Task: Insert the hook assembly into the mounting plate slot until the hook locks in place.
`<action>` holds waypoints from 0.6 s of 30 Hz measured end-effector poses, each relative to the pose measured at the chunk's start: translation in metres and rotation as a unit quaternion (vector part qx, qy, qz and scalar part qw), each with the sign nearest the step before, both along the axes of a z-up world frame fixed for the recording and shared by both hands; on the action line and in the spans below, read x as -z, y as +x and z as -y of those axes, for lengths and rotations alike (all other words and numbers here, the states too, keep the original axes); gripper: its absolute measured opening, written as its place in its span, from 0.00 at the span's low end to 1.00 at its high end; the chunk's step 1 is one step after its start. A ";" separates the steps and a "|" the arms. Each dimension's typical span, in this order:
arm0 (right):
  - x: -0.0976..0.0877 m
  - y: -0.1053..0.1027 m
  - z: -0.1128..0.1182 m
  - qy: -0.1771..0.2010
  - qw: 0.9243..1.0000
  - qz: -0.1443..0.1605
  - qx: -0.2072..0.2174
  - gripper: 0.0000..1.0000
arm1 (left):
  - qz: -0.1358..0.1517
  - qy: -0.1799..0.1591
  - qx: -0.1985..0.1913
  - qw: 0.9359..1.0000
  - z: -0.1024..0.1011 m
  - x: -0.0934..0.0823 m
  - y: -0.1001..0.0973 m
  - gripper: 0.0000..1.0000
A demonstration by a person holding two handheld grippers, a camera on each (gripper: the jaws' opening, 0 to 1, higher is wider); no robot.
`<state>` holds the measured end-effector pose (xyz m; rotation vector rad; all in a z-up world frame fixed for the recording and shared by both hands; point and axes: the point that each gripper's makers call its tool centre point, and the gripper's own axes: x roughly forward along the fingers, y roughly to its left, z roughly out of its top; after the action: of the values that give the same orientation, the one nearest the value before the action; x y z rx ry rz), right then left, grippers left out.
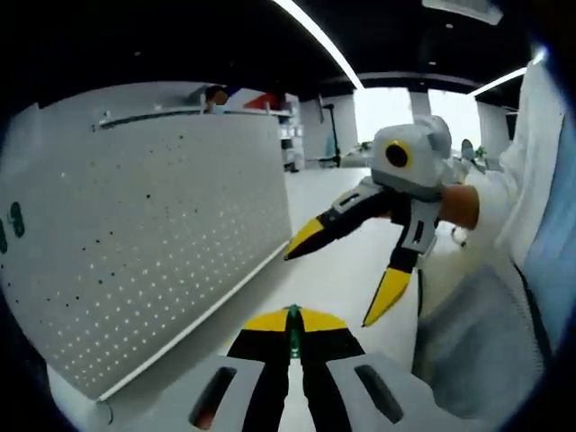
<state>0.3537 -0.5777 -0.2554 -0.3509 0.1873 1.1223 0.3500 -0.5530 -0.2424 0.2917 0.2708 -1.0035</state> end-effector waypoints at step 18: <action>0.007 -0.065 -0.033 -0.033 0.986 -0.022 -0.159 0.40 | 0.002 0.012 0.190 0.982 0.006 -0.009 -0.061 0.03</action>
<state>0.2890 -0.5443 -0.2627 -0.4257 0.2116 1.4429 0.2892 -0.5585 -0.2335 0.3757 0.2276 -1.3763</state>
